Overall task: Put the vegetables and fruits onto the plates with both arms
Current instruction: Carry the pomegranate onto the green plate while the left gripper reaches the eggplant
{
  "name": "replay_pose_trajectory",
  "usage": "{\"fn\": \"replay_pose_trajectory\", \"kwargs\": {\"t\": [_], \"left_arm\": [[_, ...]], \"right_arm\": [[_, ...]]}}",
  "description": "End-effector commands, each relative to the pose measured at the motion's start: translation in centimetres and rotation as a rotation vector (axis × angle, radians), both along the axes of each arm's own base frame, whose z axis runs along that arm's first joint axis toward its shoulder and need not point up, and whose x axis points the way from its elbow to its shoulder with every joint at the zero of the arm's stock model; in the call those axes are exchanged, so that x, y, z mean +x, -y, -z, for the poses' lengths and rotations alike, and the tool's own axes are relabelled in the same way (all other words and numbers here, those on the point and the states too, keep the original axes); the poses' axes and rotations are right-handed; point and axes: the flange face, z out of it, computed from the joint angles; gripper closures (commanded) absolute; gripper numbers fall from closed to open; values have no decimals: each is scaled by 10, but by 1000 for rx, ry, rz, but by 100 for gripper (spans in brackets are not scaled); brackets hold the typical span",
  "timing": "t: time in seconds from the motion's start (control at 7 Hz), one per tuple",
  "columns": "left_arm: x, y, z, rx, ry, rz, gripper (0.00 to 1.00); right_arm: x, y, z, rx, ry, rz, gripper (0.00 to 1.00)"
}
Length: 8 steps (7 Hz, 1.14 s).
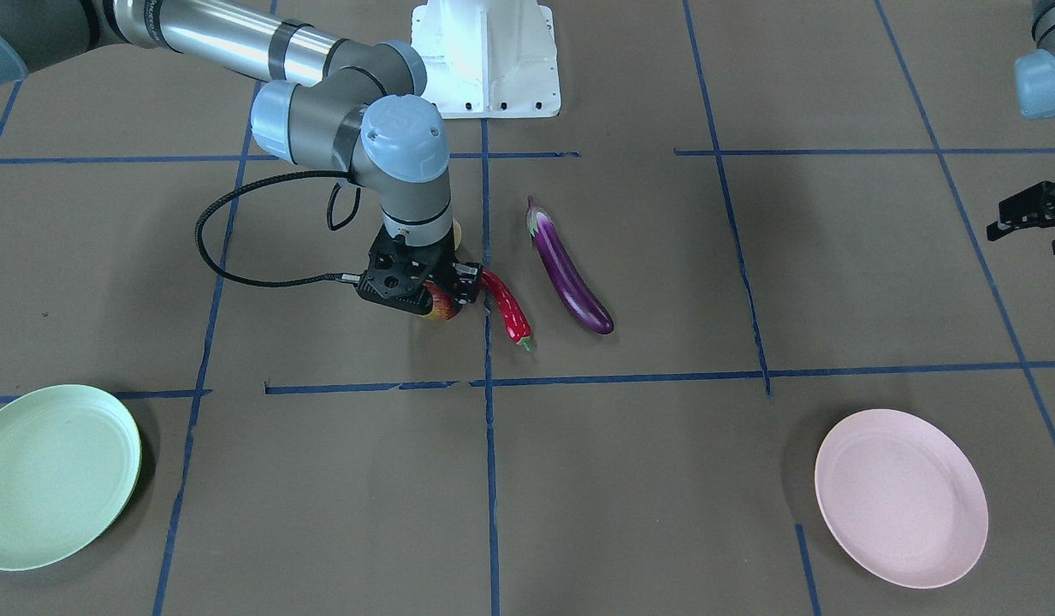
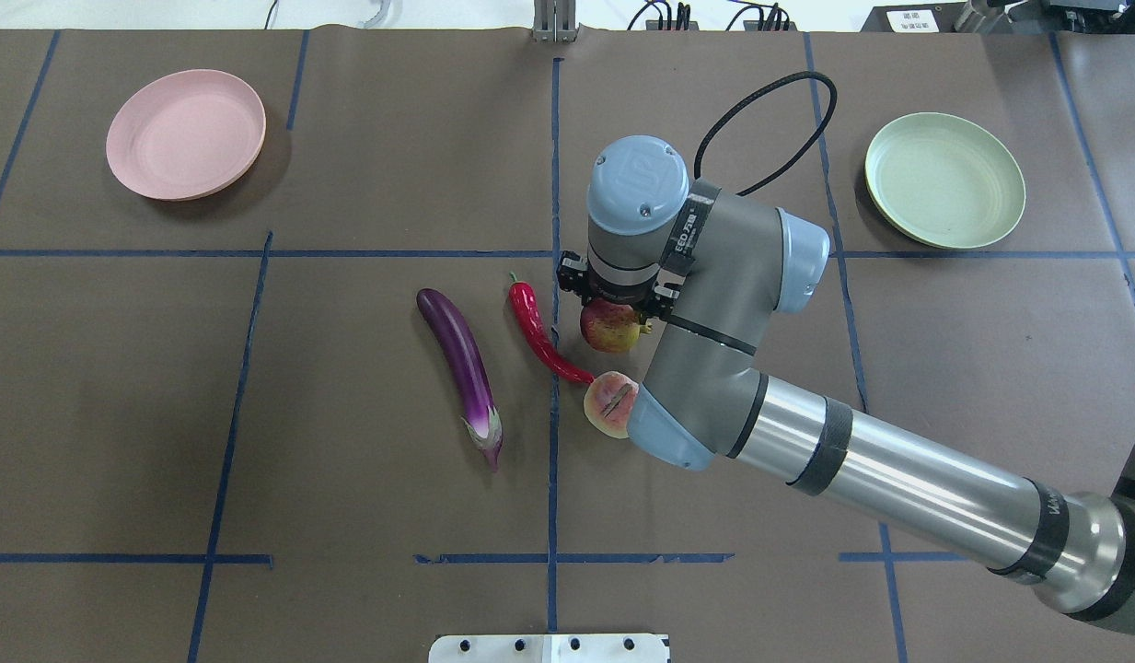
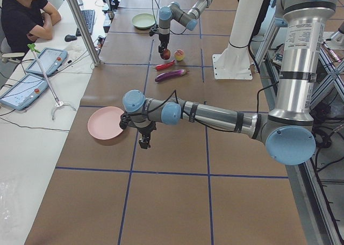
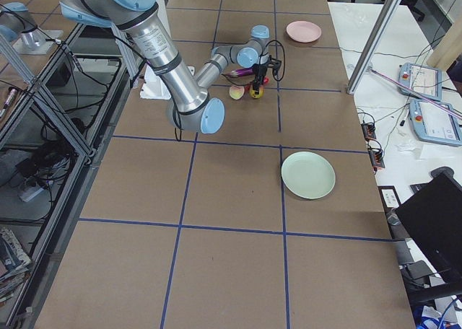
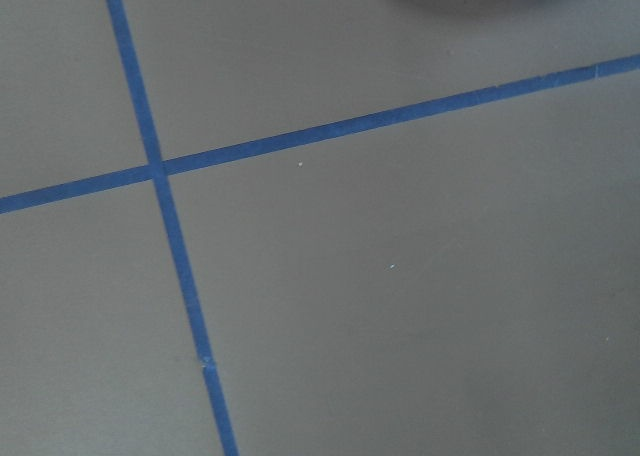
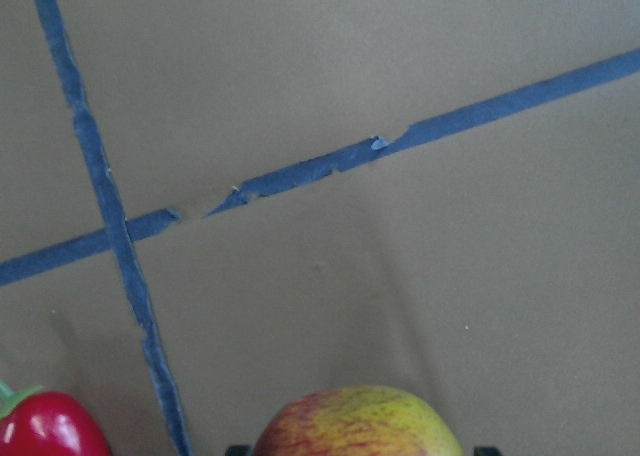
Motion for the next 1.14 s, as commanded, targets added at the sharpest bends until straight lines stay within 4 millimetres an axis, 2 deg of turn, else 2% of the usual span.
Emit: {"fn": "replay_pose_trajectory", "kwargs": {"t": [0.0, 0.14, 0.29, 0.43, 0.57, 0.71, 0.86, 1.0], "left_arm": [[79, 5, 43, -13, -46, 47, 0], [124, 10, 72, -49, -64, 53, 0], [159, 20, 111, -70, -62, 100, 0], [197, 21, 145, -104, -72, 124, 0], [238, 16, 175, -136, -70, 152, 0], [279, 10, 205, -164, -53, 213, 0], [324, -5, 228, -223, -40, 267, 0], [361, -23, 246, -257, -27, 331, 0]], "right_arm": [[83, 32, -27, 73, 3, 9, 100], [129, 61, -54, 82, -11, 30, 100], [187, 94, -80, 133, -39, 58, 100], [244, 128, -118, 170, -89, 97, 100], [292, 165, -164, 157, -134, 130, 100], [317, 190, -215, 110, -173, 128, 100], [328, 208, -263, 130, -169, 101, 100], [335, 215, -300, 131, -172, 87, 100]]}}
